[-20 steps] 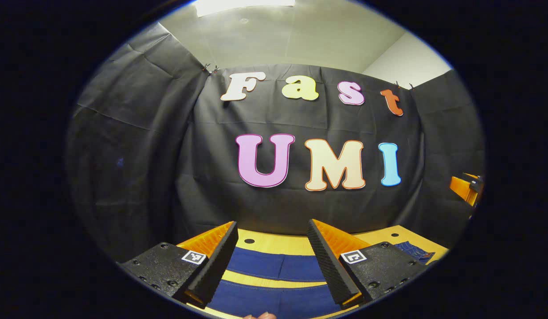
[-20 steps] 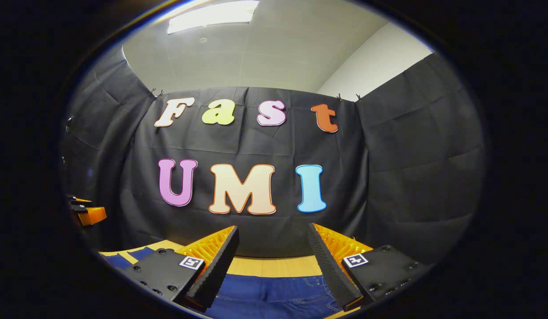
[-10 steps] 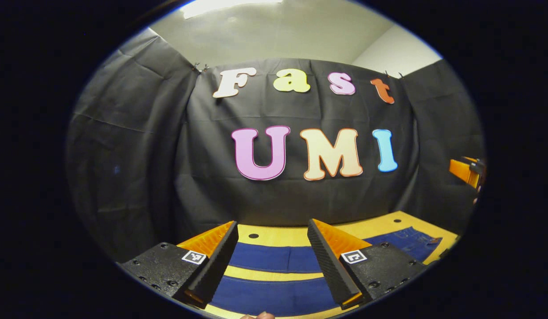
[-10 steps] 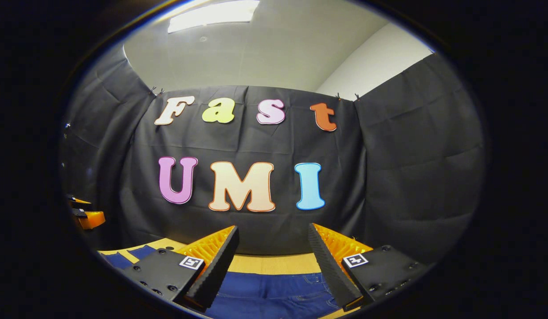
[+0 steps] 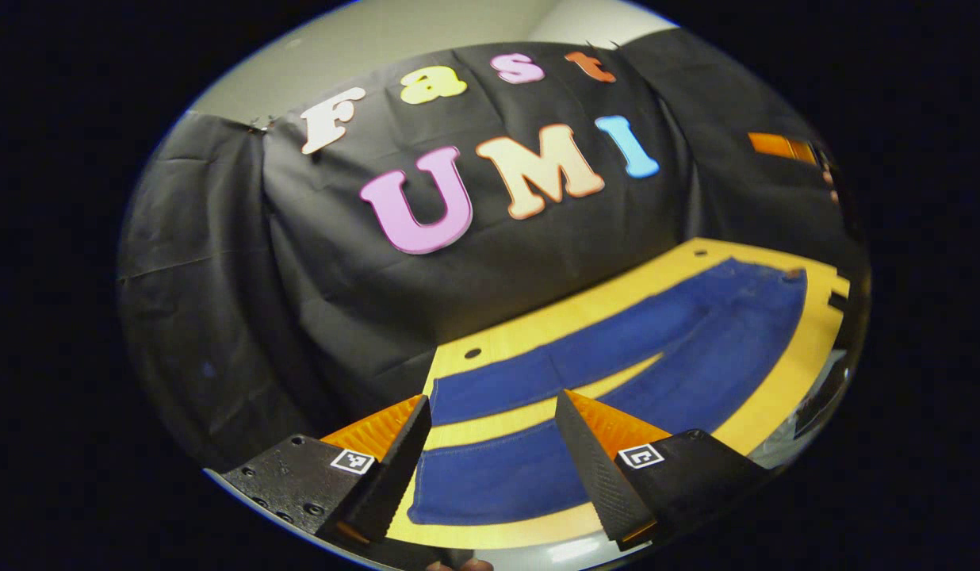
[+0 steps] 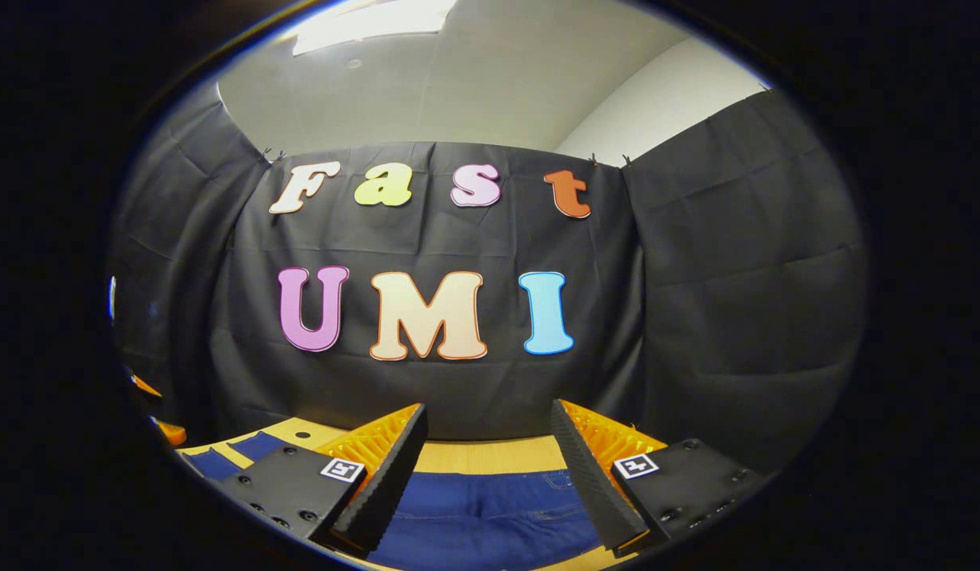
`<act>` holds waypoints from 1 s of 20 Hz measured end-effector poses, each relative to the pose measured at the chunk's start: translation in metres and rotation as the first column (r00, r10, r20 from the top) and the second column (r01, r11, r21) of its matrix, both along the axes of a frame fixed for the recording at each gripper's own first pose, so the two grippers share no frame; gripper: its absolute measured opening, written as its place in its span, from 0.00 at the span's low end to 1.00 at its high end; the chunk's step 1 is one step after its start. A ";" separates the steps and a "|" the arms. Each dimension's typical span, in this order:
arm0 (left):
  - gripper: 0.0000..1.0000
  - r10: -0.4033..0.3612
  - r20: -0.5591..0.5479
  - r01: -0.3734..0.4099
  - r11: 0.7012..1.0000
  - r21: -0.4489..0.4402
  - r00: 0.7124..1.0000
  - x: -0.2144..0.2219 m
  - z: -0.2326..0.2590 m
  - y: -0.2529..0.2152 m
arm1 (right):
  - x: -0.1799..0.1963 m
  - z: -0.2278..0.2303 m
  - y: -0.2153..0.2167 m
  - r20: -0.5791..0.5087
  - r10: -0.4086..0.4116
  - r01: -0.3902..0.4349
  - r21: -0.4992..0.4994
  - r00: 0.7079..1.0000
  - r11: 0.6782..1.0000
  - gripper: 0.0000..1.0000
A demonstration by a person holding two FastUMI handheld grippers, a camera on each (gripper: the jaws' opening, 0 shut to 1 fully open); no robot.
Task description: Grasp the waist and the cuffs of the jeans and fold them to make the two legs overlap; first hold the waist and fold one-third of the jeans toward the cuffs, then hold the cuffs and fold the remaining one-third in the same direction to finish folding.
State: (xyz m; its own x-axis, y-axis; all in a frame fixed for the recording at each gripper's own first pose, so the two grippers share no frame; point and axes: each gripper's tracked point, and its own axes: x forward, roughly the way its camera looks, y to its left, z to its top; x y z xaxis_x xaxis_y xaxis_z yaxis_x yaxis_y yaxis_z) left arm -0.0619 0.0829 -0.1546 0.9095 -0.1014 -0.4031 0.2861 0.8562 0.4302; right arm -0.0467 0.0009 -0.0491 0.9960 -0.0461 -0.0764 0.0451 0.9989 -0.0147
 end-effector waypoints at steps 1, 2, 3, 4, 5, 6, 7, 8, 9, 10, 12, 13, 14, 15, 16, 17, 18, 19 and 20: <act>1.00 -0.012 -0.034 0.014 0.999 0.048 0.999 -0.002 -0.015 0.007 | -0.001 -0.001 -0.003 -0.001 -0.007 0.007 -0.004 1.000 1.000 0.98; 0.95 -0.028 -0.066 0.034 0.994 0.101 0.997 -0.004 -0.028 0.014 | -0.003 -0.002 -0.006 -0.004 -0.015 0.015 -0.010 1.000 1.000 0.98; 0.95 -0.037 -0.105 0.053 0.986 0.160 0.994 -0.009 -0.045 0.022 | -0.005 -0.003 -0.009 -0.007 -0.025 0.025 -0.017 1.000 1.000 0.99; 1.00 -0.041 -0.150 0.073 0.973 0.217 0.988 -0.013 -0.061 0.031 | -0.007 -0.004 -0.014 -0.009 -0.037 0.037 -0.030 0.999 0.999 0.98; 0.95 -0.048 -0.184 0.096 0.961 0.261 0.982 -0.018 -0.077 0.038 | -0.008 -0.006 -0.020 -0.011 -0.053 0.052 -0.046 0.999 0.998 0.98; 0.95 -0.053 -0.225 0.119 0.948 0.295 0.973 -0.021 -0.089 0.042 | -0.010 -0.009 -0.027 -0.016 -0.068 0.067 -0.057 0.998 0.996 0.98; 0.95 -0.054 -0.269 0.144 0.935 0.324 0.961 -0.025 -0.105 0.048 | -0.013 -0.011 -0.034 -0.021 -0.083 0.082 -0.063 0.996 0.995 0.98; 0.95 -0.054 -0.307 0.163 0.925 0.343 0.950 -0.030 -0.117 0.054 | -0.015 -0.013 -0.040 -0.024 -0.101 0.099 -0.067 0.995 0.993 0.98; 0.95 -0.047 -0.344 0.178 0.915 0.362 0.938 -0.036 -0.129 0.060 | -0.016 -0.016 -0.048 -0.029 -0.121 0.118 -0.071 0.992 0.990 0.98; 0.95 -0.044 -0.374 0.198 0.901 0.385 0.926 -0.041 -0.138 0.067 | -0.018 -0.021 -0.055 -0.035 -0.139 0.136 -0.077 0.990 0.988 0.97; 0.95 -0.039 -0.426 0.239 0.871 0.429 0.904 -0.044 -0.149 0.077 | -0.023 -0.029 -0.066 -0.053 -0.167 0.161 -0.093 0.985 0.983 0.99; 0.96 -0.037 -0.450 0.262 0.855 0.448 0.892 -0.046 -0.157 0.085 | -0.026 -0.032 -0.071 -0.059 -0.178 0.171 -0.101 0.982 0.980 0.98; 0.95 -0.042 -0.471 0.286 0.839 0.462 0.881 -0.047 -0.164 0.088 | -0.029 -0.034 -0.076 -0.064 -0.189 0.182 -0.109 0.980 0.977 0.98; 0.95 -0.046 -0.495 0.311 0.827 0.468 0.868 -0.050 -0.172 0.091 | -0.031 -0.035 -0.080 -0.066 -0.200 0.191 -0.117 0.978 0.975 0.99; 0.96 -0.049 -0.522 0.334 0.818 0.469 0.852 -0.051 -0.178 0.093 | -0.034 -0.036 -0.084 -0.067 -0.210 0.201 -0.123 0.975 0.972 0.98; 0.95 -0.060 -0.529 0.356 0.803 0.478 0.846 -0.050 -0.177 0.092 | -0.035 -0.036 -0.087 -0.067 -0.219 0.209 -0.129 0.973 0.969 0.99; 0.95 -0.078 -0.534 0.381 0.787 0.485 0.842 -0.045 -0.179 0.088 | -0.038 -0.037 -0.090 -0.068 -0.227 0.217 -0.132 0.972 0.967 0.99; 0.93 -0.089 -0.544 0.402 0.774 0.490 0.834 -0.043 -0.182 0.087 | -0.038 -0.037 -0.091 -0.070 -0.233 0.222 -0.134 0.970 0.966 0.99; 0.92 -0.105 -0.551 0.424 0.759 0.493 0.828 -0.039 -0.185 0.086 | -0.039 -0.039 -0.094 -0.073 -0.238 0.227 -0.136 0.968 0.964 0.98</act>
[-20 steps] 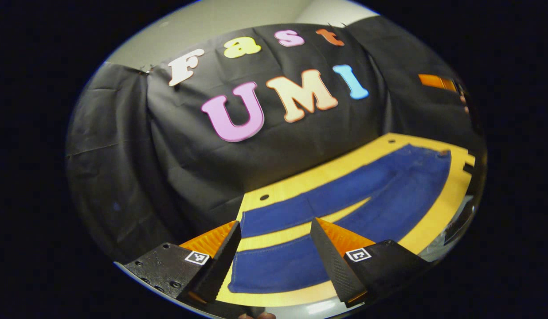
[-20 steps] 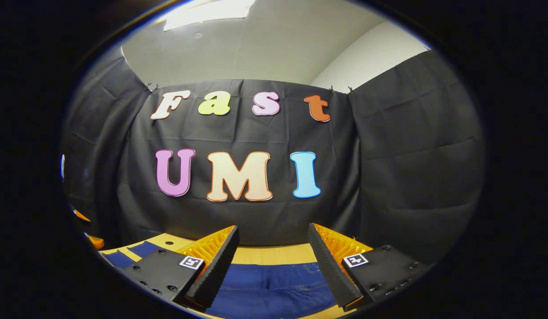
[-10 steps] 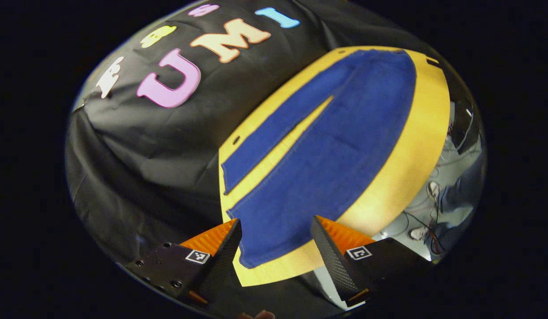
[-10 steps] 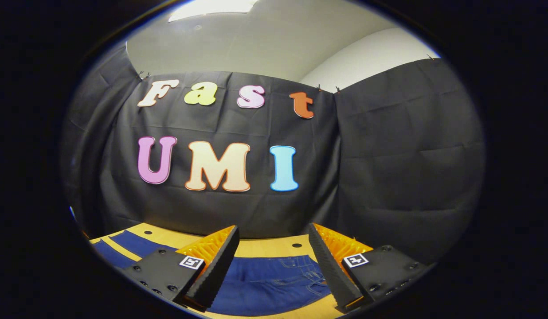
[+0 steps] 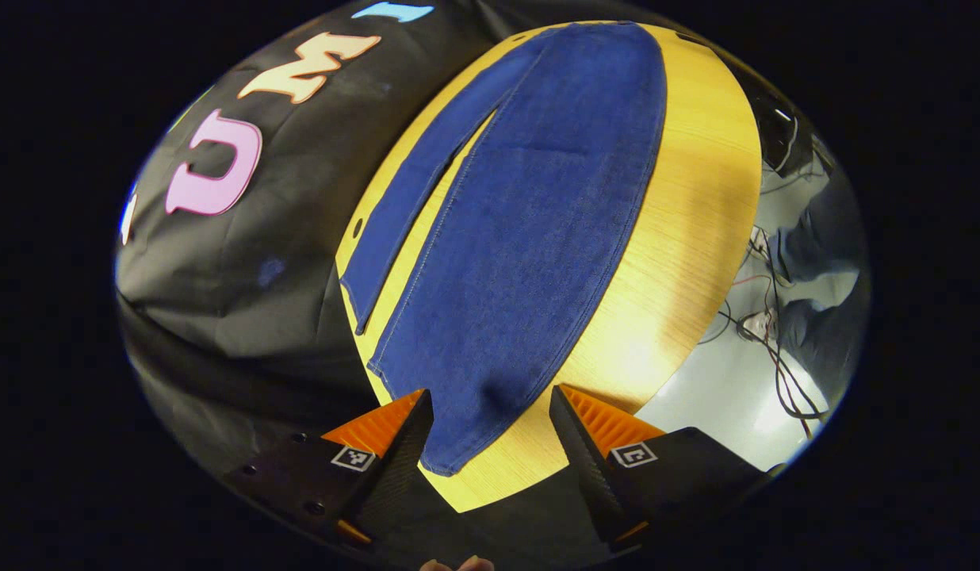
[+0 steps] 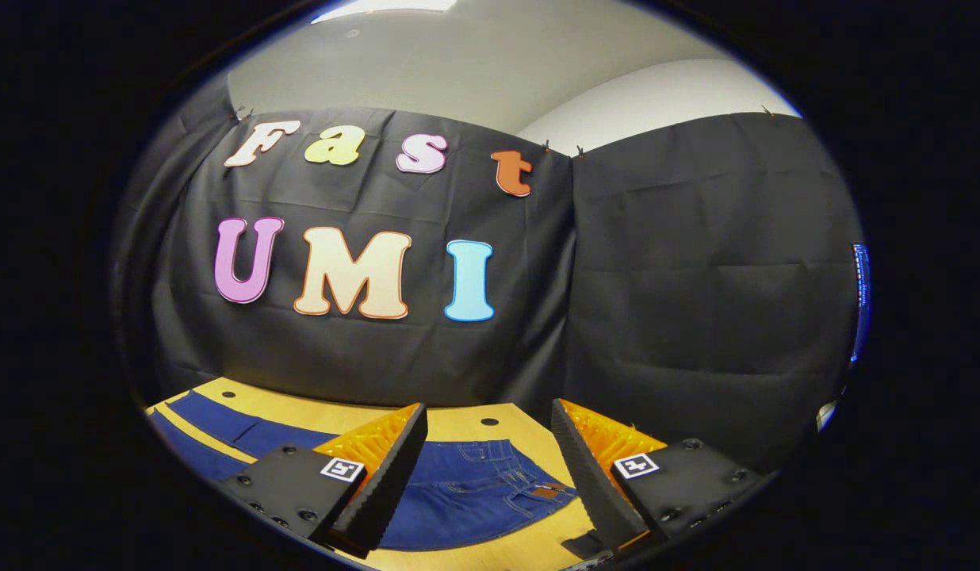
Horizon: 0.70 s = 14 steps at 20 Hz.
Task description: Grasp the waist and the cuffs of the jeans and fold them to make the two legs overlap; first hold the waist and fold one-third of the jeans toward the cuffs, then hold the cuffs and fold the remaining one-third in the same direction to finish folding.
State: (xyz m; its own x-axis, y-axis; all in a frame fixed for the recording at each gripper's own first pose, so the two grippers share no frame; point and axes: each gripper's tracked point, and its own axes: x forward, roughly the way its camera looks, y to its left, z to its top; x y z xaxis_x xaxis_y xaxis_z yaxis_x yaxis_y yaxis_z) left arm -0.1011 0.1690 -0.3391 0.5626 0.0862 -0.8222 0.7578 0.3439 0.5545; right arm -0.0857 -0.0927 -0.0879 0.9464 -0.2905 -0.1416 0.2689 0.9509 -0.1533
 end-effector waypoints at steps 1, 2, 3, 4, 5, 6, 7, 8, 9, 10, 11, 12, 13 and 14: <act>0.90 -0.026 -0.011 0.027 1.000 0.009 1.000 0.003 -0.002 -0.002 | -0.001 0.000 -0.002 -0.001 -0.007 0.007 -0.002 1.000 1.000 0.98; 0.88 -0.054 -0.020 0.055 0.998 0.021 0.998 0.006 -0.003 -0.003 | -0.002 0.000 -0.004 -0.002 -0.013 0.013 -0.002 1.000 1.000 0.98; 0.86 -0.082 -0.028 0.083 0.996 0.043 0.996 0.010 -0.002 -0.003 | -0.001 -0.001 -0.004 -0.002 -0.015 0.015 -0.004 1.000 1.000 0.98; 0.84 -0.096 -0.072 0.100 0.993 0.057 0.993 0.011 -0.007 -0.005 | 0.000 -0.004 -0.005 -0.008 -0.015 0.015 -0.011 1.000 1.000 0.98; 0.83 -0.098 -0.095 0.104 0.993 0.061 0.991 0.012 -0.010 -0.006 | 0.000 -0.008 -0.004 -0.018 -0.011 0.011 -0.020 1.000 1.000 0.98; 0.63 -0.088 -0.115 0.095 0.994 0.060 0.990 0.012 -0.016 -0.008 | -0.001 -0.011 -0.002 -0.027 -0.005 0.004 -0.029 1.000 1.000 0.98; 0.53 -0.082 -0.128 0.090 0.995 0.054 0.988 0.013 -0.018 -0.007 | -0.002 -0.013 -0.001 -0.036 0.001 -0.002 -0.038 0.999 0.999 0.98; 0.37 -0.082 -0.130 0.089 0.995 0.052 0.988 0.014 -0.019 -0.008 | -0.002 -0.015 0.000 -0.043 0.006 -0.008 -0.045 0.999 0.999 0.98; 0.22 -0.081 -0.132 0.089 0.995 0.054 0.988 0.015 -0.021 -0.008 | -0.003 -0.017 0.002 -0.050 0.011 -0.013 -0.049 0.999 0.999 0.98; 0.15 -0.087 -0.118 0.094 0.994 0.056 0.989 0.017 -0.021 -0.011 | -0.004 -0.019 0.002 -0.055 0.015 -0.018 -0.054 0.998 0.998 0.98; 0.09 -0.084 -0.110 0.091 0.994 0.061 0.990 0.017 -0.024 -0.005 | -0.004 -0.021 0.003 -0.063 0.021 -0.025 -0.059 0.998 0.998 0.99; 0.03 -0.087 -0.102 0.093 0.994 0.056 0.991 0.017 -0.021 -0.010 | -0.004 -0.026 0.006 -0.075 0.033 -0.038 -0.063 0.997 0.997 0.99; 0.01 -0.071 -0.102 0.076 0.996 0.053 0.992 0.015 -0.020 -0.007 | -0.002 -0.030 0.008 -0.090 0.053 -0.059 -0.068 0.995 0.996 0.98; 0.00 -0.051 -0.108 0.055 0.998 0.038 0.993 0.014 -0.020 -0.008 | -0.002 -0.038 0.011 -0.114 0.078 -0.087 -0.077 0.990 0.993 0.98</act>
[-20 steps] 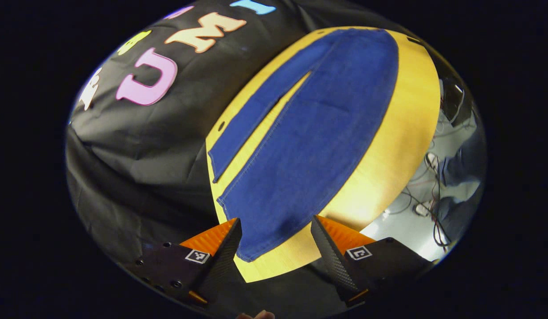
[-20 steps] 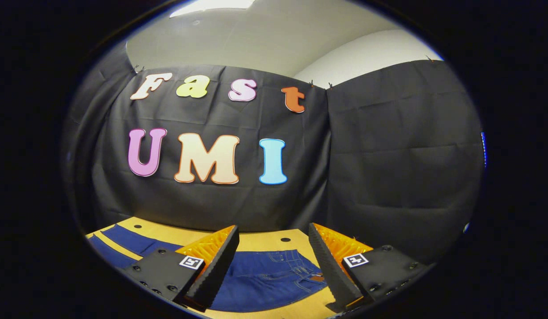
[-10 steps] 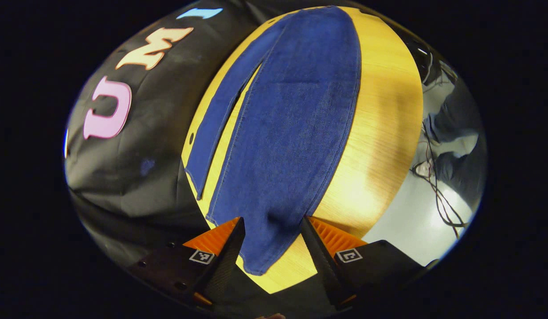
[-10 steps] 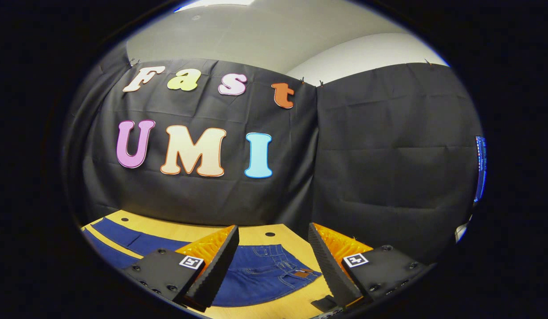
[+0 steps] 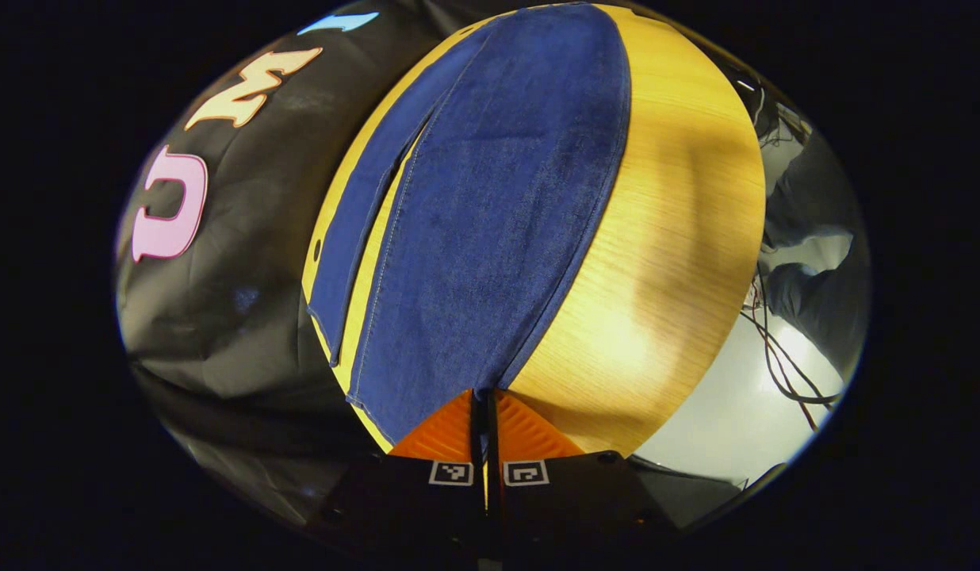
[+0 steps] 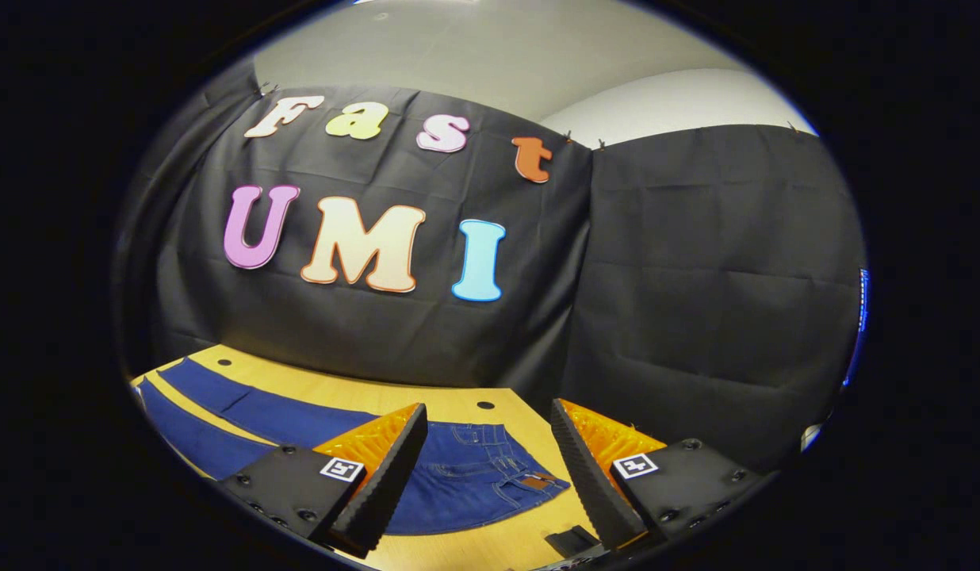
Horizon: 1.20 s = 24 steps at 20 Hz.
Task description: Grasp the waist and the cuffs of the jeans and fold them to make the two legs overlap; first hold the waist and fold one-third of the jeans toward the cuffs, then hold the cuffs and fold the remaining one-third in the same direction to finish folding.
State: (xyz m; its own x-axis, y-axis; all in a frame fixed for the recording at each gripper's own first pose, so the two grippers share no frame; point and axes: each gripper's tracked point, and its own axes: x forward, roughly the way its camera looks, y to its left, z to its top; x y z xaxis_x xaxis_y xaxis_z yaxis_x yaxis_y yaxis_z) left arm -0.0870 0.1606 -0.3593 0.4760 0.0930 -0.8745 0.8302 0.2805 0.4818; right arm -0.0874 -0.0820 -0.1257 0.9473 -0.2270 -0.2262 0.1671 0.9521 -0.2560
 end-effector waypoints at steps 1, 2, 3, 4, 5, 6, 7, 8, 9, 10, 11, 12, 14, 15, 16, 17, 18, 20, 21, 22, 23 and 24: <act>0.00 0.029 -0.012 -0.029 0.999 -0.013 1.000 -0.004 -0.001 0.000 | 0.001 -0.009 0.001 -0.035 0.028 -0.029 -0.021 0.999 0.999 0.99; 0.00 0.053 -0.020 -0.053 0.998 -0.026 0.998 -0.004 -0.003 -0.002 | 0.004 -0.018 -0.002 -0.072 0.060 -0.064 -0.053 0.996 0.997 0.99; 0.00 0.071 -0.026 -0.072 0.997 -0.032 0.997 -0.007 -0.002 -0.002 | 0.005 -0.026 -0.007 -0.109 0.083 -0.094 -0.101 0.991 0.990 0.98; 0.00 0.077 -0.027 -0.077 0.996 -0.032 0.997 -0.007 -0.001 -0.002 | 0.004 -0.033 -0.013 -0.141 0.106 -0.127 -0.149 0.984 0.981 0.99; 0.00 0.069 -0.025 -0.069 0.997 -0.024 0.997 -0.007 0.002 -0.002 | 0.005 -0.042 -0.017 -0.175 0.128 -0.160 -0.183 0.976 0.970 0.99; 0.00 0.059 -0.020 -0.059 0.998 -0.012 0.998 -0.005 0.003 -0.002 | 0.003 -0.054 -0.021 -0.212 0.148 -0.192 -0.205 0.966 0.960 0.99; 0.00 0.052 -0.015 -0.052 0.999 -0.001 0.999 -0.005 0.004 -0.004 | 0.001 -0.069 -0.026 -0.255 0.161 -0.221 -0.225 0.953 0.949 0.98; 0.00 0.055 -0.012 -0.055 0.998 0.005 0.998 -0.005 0.005 -0.005 | 0.002 -0.086 -0.030 -0.299 0.178 -0.255 -0.242 0.938 0.936 0.98; 0.00 0.062 -0.011 -0.062 0.998 0.006 0.998 -0.004 0.003 -0.002 | 0.001 -0.101 -0.032 -0.345 0.193 -0.291 -0.260 0.918 0.921 1.00; 0.00 0.073 -0.011 -0.073 0.997 0.004 0.997 -0.004 0.003 -0.001 | -0.001 -0.117 -0.036 -0.388 0.207 -0.327 -0.275 0.898 0.904 0.98; 0.00 0.086 -0.014 -0.086 0.996 0.006 0.996 -0.005 0.003 0.001 | -0.002 -0.133 -0.039 -0.432 0.222 -0.365 -0.282 0.874 0.887 0.98; 0.00 0.089 -0.019 -0.089 0.996 0.009 0.996 -0.004 0.003 -0.002 | -0.003 -0.149 -0.045 -0.472 0.232 -0.399 -0.292 0.850 0.869 0.98; 0.00 0.093 -0.028 -0.092 0.996 0.021 0.995 -0.004 0.003 -0.002 | -0.002 -0.176 -0.056 -0.547 0.241 -0.470 -0.326 0.802 0.820 0.98; 0.00 0.096 -0.032 -0.095 0.995 0.027 0.995 -0.005 0.003 0.001 | -0.004 -0.192 -0.063 -0.587 0.241 -0.503 -0.336 0.773 0.796 0.98; 0.00 0.099 -0.037 -0.098 0.995 0.031 0.994 -0.004 0.003 0.000 | -0.008 -0.208 -0.072 -0.627 0.235 -0.534 -0.342 0.742 0.773 0.98; 0.00 0.106 -0.041 -0.105 0.994 0.036 0.994 -0.004 0.002 0.001 | -0.011 -0.221 -0.080 -0.665 0.225 -0.564 -0.350 0.712 0.748 0.98; 0.00 0.112 -0.043 -0.110 0.993 0.038 0.993 -0.004 0.003 -0.001 | -0.010 -0.232 -0.089 -0.697 0.211 -0.591 -0.362 0.685 0.721 0.98; 0.00 0.124 -0.049 -0.123 0.992 0.039 0.991 -0.004 0.002 0.001 | -0.019 -0.253 -0.099 -0.756 0.194 -0.652 -0.369 0.625 0.662 0.99; 0.00 0.132 -0.053 -0.130 0.991 0.040 0.990 -0.004 0.003 0.001 | -0.022 -0.261 -0.101 -0.780 0.194 -0.683 -0.363 0.594 0.634 0.99; 0.00 0.138 -0.060 -0.136 0.990 0.040 0.989 -0.004 0.002 0.000 | -0.026 -0.270 -0.101 -0.807 0.196 -0.715 -0.347 0.558 0.608 0.99; 0.00 0.146 -0.066 -0.144 0.989 0.041 0.987 -0.004 0.002 0.001 | -0.025 -0.275 -0.101 -0.820 0.195 -0.738 -0.346 0.538 0.580 0.99; 0.00 0.155 -0.068 -0.152 0.988 0.039 0.986 -0.004 0.002 0.001 | -0.017 -0.277 -0.098 -0.822 0.199 -0.754 -0.356 0.534 0.552 0.97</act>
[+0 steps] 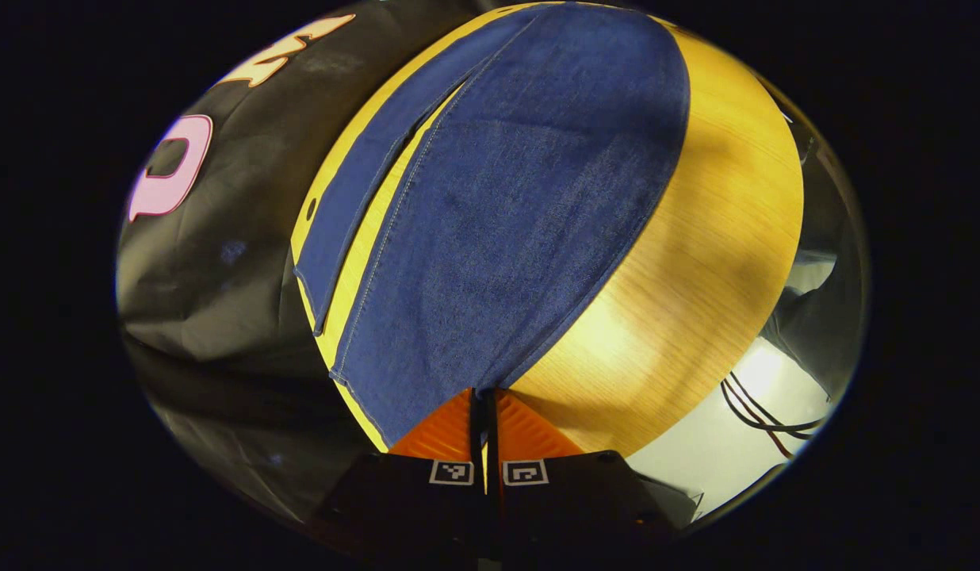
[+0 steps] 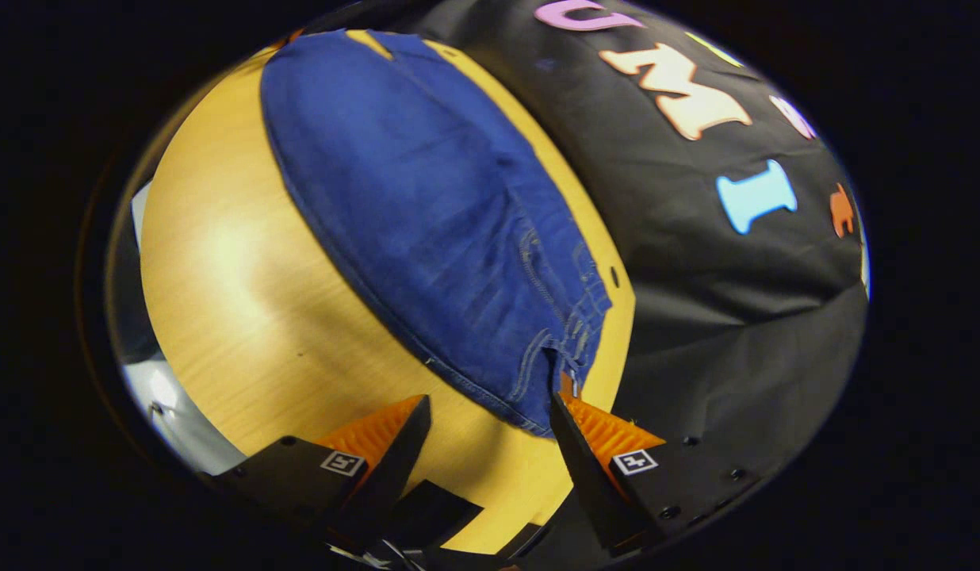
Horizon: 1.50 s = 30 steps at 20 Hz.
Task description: Grasp the waist and the cuffs of the jeans and fold them to make the two legs overlap; first hold the waist and fold one-third of the jeans toward the cuffs, then hold the cuffs and fold the remaining one-third in the same direction to finish folding.
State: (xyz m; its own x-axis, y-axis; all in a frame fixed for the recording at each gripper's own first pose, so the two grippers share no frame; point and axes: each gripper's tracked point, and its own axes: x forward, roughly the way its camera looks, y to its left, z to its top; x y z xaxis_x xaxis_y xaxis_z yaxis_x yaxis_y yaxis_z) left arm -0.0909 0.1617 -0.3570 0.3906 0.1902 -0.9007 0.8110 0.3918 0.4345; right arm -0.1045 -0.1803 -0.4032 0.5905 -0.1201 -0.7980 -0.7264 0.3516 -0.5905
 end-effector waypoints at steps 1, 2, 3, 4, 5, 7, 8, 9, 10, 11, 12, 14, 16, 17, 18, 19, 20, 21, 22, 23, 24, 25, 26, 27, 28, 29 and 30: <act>0.00 0.009 -0.003 -0.009 1.000 0.001 1.000 -0.001 0.000 0.000 | 0.007 -0.003 0.002 -0.004 0.015 -0.015 -0.009 1.000 1.000 0.89; 0.00 0.015 -0.003 -0.015 1.000 0.002 1.000 0.001 0.000 0.000 | 0.012 -0.007 0.000 -0.011 0.017 -0.018 -0.012 1.000 1.000 0.92; 0.00 0.018 -0.003 -0.018 1.000 0.004 1.000 0.000 0.000 0.000 | 0.014 -0.011 0.000 -0.024 0.013 -0.013 -0.005 1.000 1.000 0.90; 0.00 0.021 -0.004 -0.021 1.000 0.006 1.000 0.000 0.000 0.000 | 0.016 -0.015 0.000 -0.034 0.009 -0.009 0.001 0.999 1.000 0.84; 0.00 0.023 -0.002 -0.023 1.000 0.006 1.000 0.000 0.000 0.001 | 0.020 -0.017 0.000 -0.036 0.010 -0.010 0.005 0.999 1.000 0.73; 0.00 0.028 0.005 -0.028 1.000 0.004 1.000 0.000 0.000 0.001 | 0.019 -0.027 0.001 -0.057 0.009 -0.008 0.012 0.998 1.000 0.57; 0.00 0.036 0.014 -0.036 0.999 0.006 0.999 0.001 0.000 0.001 | 0.018 -0.030 0.001 -0.066 0.006 -0.006 0.010 0.998 1.000 0.46; 0.00 0.039 0.026 -0.039 0.999 0.005 0.999 0.000 0.001 0.001 | 0.017 -0.032 0.001 -0.061 0.002 -0.002 -0.005 0.998 1.000 0.32; 0.00 0.039 0.035 -0.040 0.999 0.007 0.999 0.000 0.002 0.001 | 0.021 -0.028 -0.001 -0.037 0.016 -0.017 -0.021 0.999 1.000 0.19; 0.00 0.047 0.044 -0.047 0.999 0.001 0.998 0.001 0.002 0.001 | 0.021 -0.026 -0.004 -0.033 0.005 -0.005 -0.017 0.999 1.000 0.05; 0.00 0.070 0.049 -0.069 0.998 -0.010 0.996 0.002 0.002 0.001 | 0.020 -0.028 -0.003 -0.035 -0.022 0.022 -0.004 0.999 1.000 0.04; 0.00 0.171 0.028 -0.169 0.984 -0.055 0.985 0.000 0.004 0.000 | 0.025 -0.016 -0.005 -0.013 -0.095 0.095 0.016 0.995 0.995 0.03; 0.00 0.245 0.073 -0.236 0.966 -0.109 0.967 0.020 0.018 -0.006 | 0.037 0.002 0.003 0.026 -0.148 0.146 0.048 0.989 0.988 0.03; 0.00 0.266 0.097 -0.254 0.960 -0.122 0.959 0.029 0.025 -0.003 | 0.045 0.013 0.006 0.049 -0.168 0.164 0.068 0.985 0.984 0.03; 0.00 0.286 0.113 -0.272 0.953 -0.131 0.951 0.036 0.033 -0.003 | 0.053 0.022 0.009 0.073 -0.180 0.173 0.089 0.981 0.981 0.03; 0.00 0.302 0.125 -0.285 0.949 -0.137 0.945 0.041 0.038 -0.002 | 0.063 0.032 0.012 0.089 -0.190 0.180 0.104 0.978 0.978 0.03; 0.00 0.308 0.145 -0.288 0.946 -0.145 0.940 0.049 0.045 -0.005 | 0.076 0.041 0.014 0.116 -0.190 0.176 0.119 0.975 0.977 0.03; 0.00 0.315 0.167 -0.292 0.945 -0.150 0.934 0.056 0.049 -0.007 | 0.089 0.053 0.016 0.150 -0.195 0.177 0.129 0.969 0.976 0.03; 0.00 0.324 0.190 -0.297 0.942 -0.159 0.927 0.065 0.056 -0.010 | 0.104 0.062 0.019 0.188 -0.206 0.179 0.148 0.960 0.973 0.02; 0.00 0.338 0.215 -0.308 0.938 -0.162 0.916 0.078 0.066 -0.014 | 0.118 0.073 0.022 0.228 -0.230 0.192 0.178 0.946 0.965 0.03; 0.00 0.355 0.241 -0.318 0.931 -0.178 0.903 0.095 0.071 -0.019 | 0.135 0.083 0.026 0.272 -0.266 0.209 0.221 0.925 0.953 0.03; 0.00 0.390 0.267 -0.344 0.917 -0.203 0.881 0.111 0.081 -0.018 | 0.151 0.092 0.028 0.309 -0.312 0.234 0.266 0.899 0.935 0.03; 0.00 0.440 0.283 -0.382 0.893 -0.237 0.852 0.124 0.086 -0.019 | 0.165 0.096 0.029 0.337 -0.363 0.260 0.314 0.869 0.913 0.02; 0.00 0.485 0.290 -0.413 0.868 -0.275 0.825 0.138 0.089 -0.018 | 0.178 0.098 0.033 0.353 -0.412 0.280 0.368 0.840 0.887 0.02; 0.00 0.524 0.296 -0.443 0.845 -0.300 0.799 0.151 0.094 -0.018 | 0.189 0.096 0.036 0.356 -0.452 0.301 0.405 0.818 0.863 0.02; 0.00 0.553 0.300 -0.463 0.826 -0.322 0.777 0.164 0.101 -0.021 | 0.203 0.092 0.039 0.359 -0.482 0.315 0.434 0.799 0.844 0.02; 0.00 0.567 0.312 -0.467 0.816 -0.342 0.762 0.178 0.110 -0.028 | 0.218 0.088 0.041 0.363 -0.501 0.319 0.456 0.785 0.831 0.02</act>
State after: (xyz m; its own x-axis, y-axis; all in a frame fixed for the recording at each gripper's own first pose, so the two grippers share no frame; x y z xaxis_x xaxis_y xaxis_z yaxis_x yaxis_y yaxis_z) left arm 0.0874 0.1340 -0.2472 0.6126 0.2735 -0.7416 0.2403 0.8294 0.5044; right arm 0.1135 -0.1394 -0.3155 0.8487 -0.2021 -0.4887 -0.1453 0.7994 -0.5829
